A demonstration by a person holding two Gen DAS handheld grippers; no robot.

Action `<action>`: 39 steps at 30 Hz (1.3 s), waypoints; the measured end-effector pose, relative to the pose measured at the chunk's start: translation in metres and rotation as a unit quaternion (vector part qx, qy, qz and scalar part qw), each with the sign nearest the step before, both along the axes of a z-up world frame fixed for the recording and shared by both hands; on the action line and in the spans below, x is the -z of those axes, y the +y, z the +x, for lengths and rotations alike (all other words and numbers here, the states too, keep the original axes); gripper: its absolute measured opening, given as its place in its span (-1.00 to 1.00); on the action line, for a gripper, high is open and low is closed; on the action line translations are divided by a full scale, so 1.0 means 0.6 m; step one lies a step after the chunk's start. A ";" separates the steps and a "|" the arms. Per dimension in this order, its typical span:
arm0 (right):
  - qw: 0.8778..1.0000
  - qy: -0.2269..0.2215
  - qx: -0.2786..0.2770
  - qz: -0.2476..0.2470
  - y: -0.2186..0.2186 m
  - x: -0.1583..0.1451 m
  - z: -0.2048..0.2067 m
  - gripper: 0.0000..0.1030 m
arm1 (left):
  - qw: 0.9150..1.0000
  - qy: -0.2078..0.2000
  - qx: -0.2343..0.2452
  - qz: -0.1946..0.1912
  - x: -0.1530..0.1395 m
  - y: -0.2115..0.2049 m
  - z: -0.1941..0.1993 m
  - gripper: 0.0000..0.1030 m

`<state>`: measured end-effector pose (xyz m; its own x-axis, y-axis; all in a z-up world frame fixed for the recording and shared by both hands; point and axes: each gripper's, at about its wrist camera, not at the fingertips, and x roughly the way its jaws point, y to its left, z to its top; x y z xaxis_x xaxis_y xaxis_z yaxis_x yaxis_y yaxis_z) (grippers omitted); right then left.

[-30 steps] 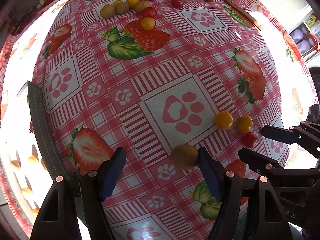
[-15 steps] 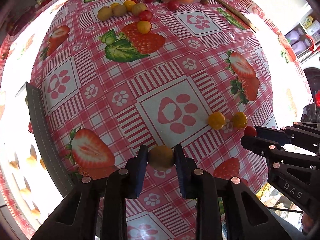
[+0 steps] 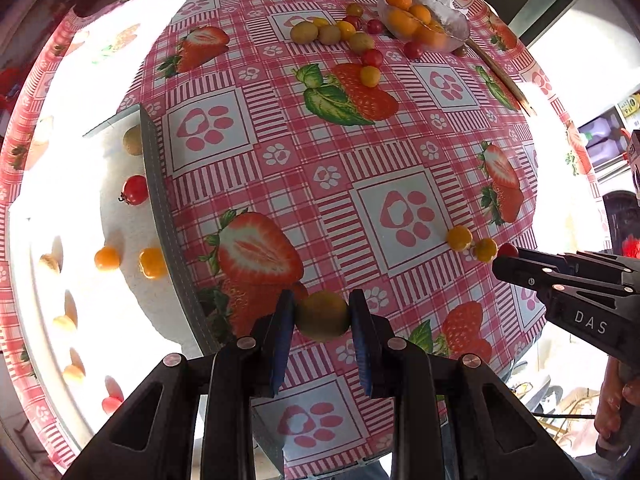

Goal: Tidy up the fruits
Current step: 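Carry both fruits over the white tray and open both grippers to release them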

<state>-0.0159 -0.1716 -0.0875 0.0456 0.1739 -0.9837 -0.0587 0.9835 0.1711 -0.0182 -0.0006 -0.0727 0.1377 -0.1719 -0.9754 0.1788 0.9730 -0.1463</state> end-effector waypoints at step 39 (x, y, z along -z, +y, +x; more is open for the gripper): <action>0.973 -0.032 -0.224 0.039 0.400 -0.042 0.069 -0.60 | 0.979 -0.008 -0.200 0.037 0.041 0.260 -0.028 -0.44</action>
<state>0.0258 0.0686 -0.0623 0.0088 0.2649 -0.9642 -0.4910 0.8412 0.2266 -0.0352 0.1554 -0.0974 0.1953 -0.0302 -0.9803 -0.2162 0.9736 -0.0731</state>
